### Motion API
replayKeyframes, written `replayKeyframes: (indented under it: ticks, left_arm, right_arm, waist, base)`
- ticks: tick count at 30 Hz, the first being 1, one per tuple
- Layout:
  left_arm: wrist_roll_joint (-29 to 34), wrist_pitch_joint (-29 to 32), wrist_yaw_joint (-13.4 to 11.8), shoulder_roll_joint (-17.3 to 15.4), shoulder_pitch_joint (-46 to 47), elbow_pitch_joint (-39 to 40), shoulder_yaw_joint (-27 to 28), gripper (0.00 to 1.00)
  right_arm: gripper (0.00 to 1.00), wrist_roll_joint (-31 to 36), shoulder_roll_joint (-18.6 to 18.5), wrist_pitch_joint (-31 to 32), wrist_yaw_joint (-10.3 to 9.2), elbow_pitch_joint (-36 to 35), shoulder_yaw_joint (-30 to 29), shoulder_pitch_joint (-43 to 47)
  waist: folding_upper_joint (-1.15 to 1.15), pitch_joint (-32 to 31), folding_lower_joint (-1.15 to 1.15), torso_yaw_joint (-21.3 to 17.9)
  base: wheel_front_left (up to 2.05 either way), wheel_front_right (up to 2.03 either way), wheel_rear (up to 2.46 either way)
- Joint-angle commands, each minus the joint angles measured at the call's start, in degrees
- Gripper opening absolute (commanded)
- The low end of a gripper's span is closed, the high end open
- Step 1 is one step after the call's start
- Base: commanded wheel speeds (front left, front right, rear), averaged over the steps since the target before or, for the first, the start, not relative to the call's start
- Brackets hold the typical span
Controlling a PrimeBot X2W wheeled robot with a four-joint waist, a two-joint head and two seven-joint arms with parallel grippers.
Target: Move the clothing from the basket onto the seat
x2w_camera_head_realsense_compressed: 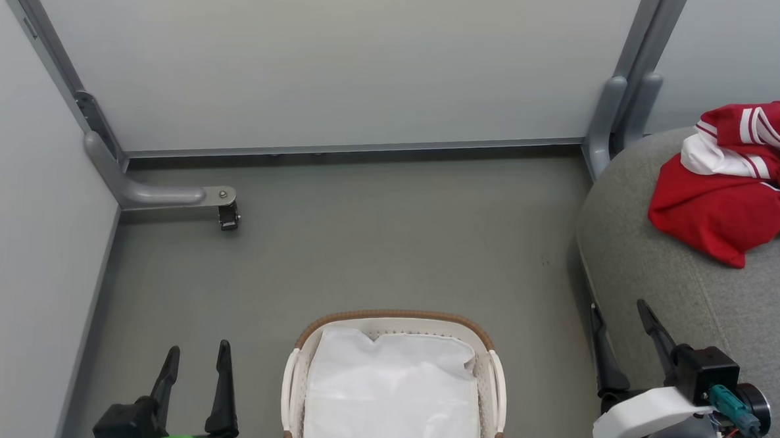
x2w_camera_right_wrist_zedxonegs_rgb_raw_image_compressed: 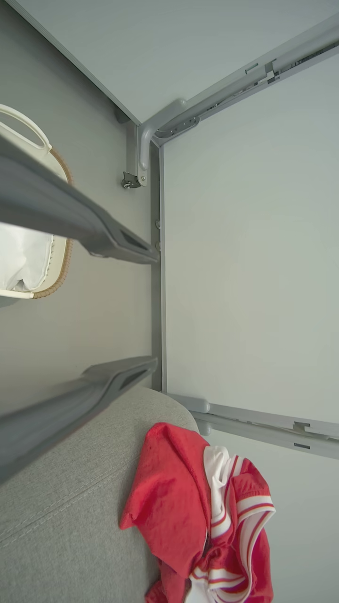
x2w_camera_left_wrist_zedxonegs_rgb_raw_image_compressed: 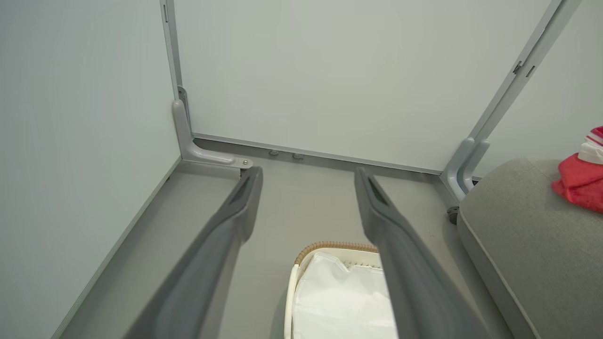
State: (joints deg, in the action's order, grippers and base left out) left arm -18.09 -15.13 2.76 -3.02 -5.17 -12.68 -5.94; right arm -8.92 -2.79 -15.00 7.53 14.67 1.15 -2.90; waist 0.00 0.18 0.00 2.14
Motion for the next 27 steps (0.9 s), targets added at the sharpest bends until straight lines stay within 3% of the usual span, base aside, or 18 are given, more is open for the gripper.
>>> replayKeyframes:
  ticks: [1,27]
  left_arm:
    - [0.2,0.0,-0.1,0.0,-0.5,0.0,-0.1,1.00]
    - [-0.2,0.0,-0.3,0.1,1.7,-1.5,-0.6,1.00]
  right_arm:
    - [1.00,-0.1,-0.2,-0.3,-0.08,0.2,0.2,0.0]
    - [1.00,-0.8,-0.2,-0.3,-0.08,0.7,1.1,-1.1]
  waist:
    - [0.00,0.1,0.00,0.0]
    - [0.00,1.0,0.00,0.5]
  base:
    - [0.00,0.00,0.00]
    - [0.00,0.00,0.00]
